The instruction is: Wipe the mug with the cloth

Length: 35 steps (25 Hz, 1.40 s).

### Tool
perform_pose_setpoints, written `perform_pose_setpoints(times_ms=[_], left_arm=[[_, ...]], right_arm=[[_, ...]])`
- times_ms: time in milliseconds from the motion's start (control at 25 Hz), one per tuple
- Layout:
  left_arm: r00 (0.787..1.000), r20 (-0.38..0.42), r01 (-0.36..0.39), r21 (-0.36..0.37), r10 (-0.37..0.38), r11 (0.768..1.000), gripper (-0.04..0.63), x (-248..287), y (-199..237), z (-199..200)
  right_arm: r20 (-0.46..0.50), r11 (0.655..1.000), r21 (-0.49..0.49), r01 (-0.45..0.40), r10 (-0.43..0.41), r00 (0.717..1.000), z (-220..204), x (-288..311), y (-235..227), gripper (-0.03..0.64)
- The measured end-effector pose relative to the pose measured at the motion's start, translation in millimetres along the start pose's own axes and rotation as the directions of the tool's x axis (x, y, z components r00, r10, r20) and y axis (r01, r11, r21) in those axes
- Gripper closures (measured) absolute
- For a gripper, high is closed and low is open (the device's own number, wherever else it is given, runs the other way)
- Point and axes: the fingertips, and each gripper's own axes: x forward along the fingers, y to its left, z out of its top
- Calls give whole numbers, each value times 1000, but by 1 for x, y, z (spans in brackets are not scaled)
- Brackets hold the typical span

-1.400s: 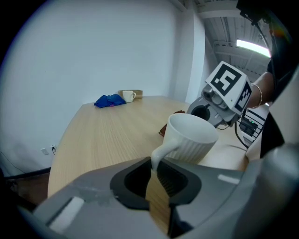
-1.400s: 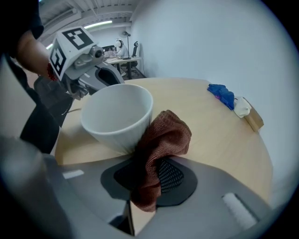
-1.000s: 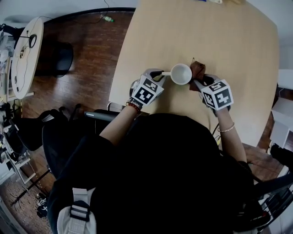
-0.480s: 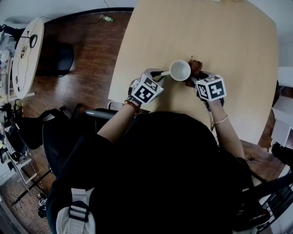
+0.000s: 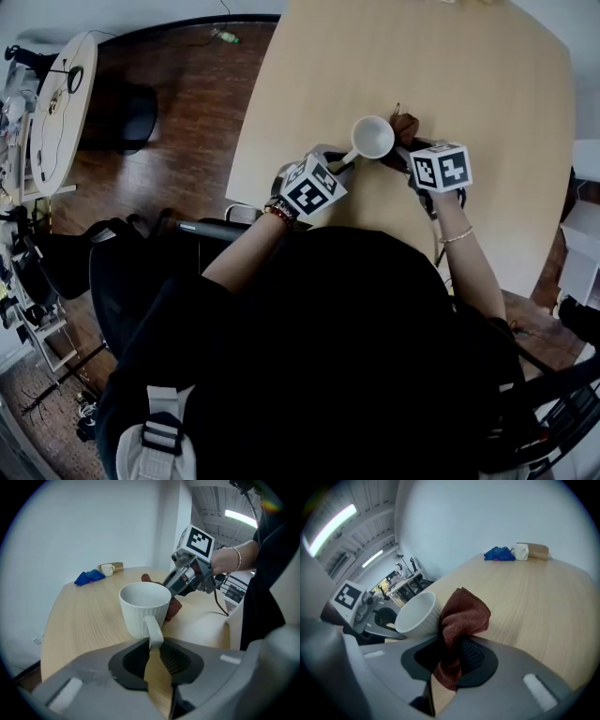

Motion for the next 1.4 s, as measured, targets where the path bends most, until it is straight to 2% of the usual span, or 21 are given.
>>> perform_pose_setpoints(times_ms=[160, 320, 480, 680, 1040, 1200, 1400], left_arm=[[999, -1, 40, 51, -40, 998, 526, 11, -19, 6], [997, -2, 71, 78, -71, 994, 531, 19, -34, 15], [996, -13, 84, 100, -83, 991, 535, 24, -41, 20], [995, -15, 97, 118, -96, 988, 539, 27, -46, 25], [995, -13, 100, 113, -99, 989, 541, 27, -49, 27], [994, -17, 106, 113, -105, 988, 541, 28, -52, 29], [994, -20, 106, 108, -104, 989, 543, 36, -53, 32]], right_arm=[[88, 989, 119, -87, 76, 993, 7, -30, 9, 536], [146, 971, 181, -156, 131, 981, 4, -42, 18, 536], [156, 970, 201, -136, 105, 982, 0, -33, 14, 537], [107, 971, 225, -77, 53, 993, -13, -16, 6, 536], [49, 991, 136, -13, 6, 999, -24, 7, -2, 537], [76, 987, 158, -37, 26, 997, -22, -3, 4, 537], [187, 970, 207, -127, 89, 978, -6, -31, 15, 537]])
